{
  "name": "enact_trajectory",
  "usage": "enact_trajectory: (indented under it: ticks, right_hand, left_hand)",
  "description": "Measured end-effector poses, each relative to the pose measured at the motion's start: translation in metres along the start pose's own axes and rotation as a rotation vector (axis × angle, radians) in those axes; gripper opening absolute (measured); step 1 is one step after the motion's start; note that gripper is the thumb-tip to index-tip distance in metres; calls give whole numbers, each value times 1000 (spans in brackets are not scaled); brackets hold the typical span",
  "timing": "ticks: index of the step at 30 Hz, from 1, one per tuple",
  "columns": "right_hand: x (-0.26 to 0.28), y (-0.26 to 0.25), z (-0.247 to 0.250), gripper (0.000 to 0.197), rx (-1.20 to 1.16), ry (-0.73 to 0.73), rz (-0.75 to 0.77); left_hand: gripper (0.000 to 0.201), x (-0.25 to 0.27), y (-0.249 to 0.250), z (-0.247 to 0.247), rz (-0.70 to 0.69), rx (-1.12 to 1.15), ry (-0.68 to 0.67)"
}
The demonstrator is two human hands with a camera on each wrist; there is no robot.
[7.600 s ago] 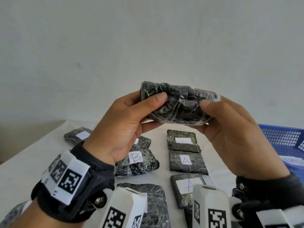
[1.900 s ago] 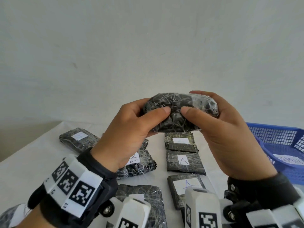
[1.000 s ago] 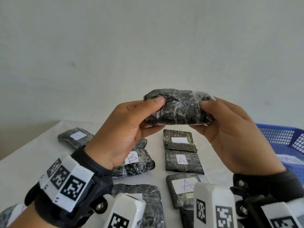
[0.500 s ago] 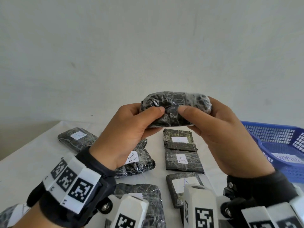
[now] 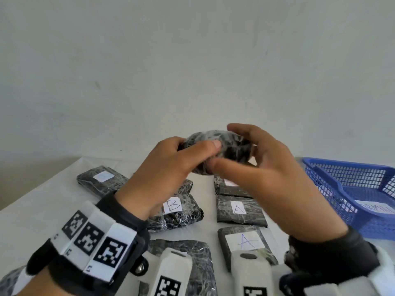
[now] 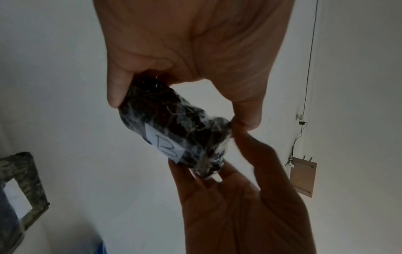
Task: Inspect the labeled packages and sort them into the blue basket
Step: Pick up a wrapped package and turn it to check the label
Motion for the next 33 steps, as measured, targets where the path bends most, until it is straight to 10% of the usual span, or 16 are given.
enact_trajectory:
  ticks: [6, 12, 28, 33]
  right_hand:
    - [2, 21, 4, 75, -317, -65, -110]
    - [0, 18, -2, 37, -434, -40, -73]
    - [4, 22, -4, 44, -476, -128, -181]
    - [5, 35, 3, 46, -377, -112, -276]
  left_hand:
    - [41, -4, -2, -1, -32, 93, -98]
    - [63, 2, -3, -17, 23, 85, -219]
    - [58, -7, -11, -12, 0, 166, -206]
    - [106, 0, -10, -17, -63, -60, -249]
Point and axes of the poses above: each hand's wrist, its own x-axis away from the middle knuckle, its own z-axis out of the back of the hand, y = z × x, the point moved 8 cm from there along -x, towards the middle knuckle, and after that the axes turned 13 degrees about z, right-handed, at the moved point
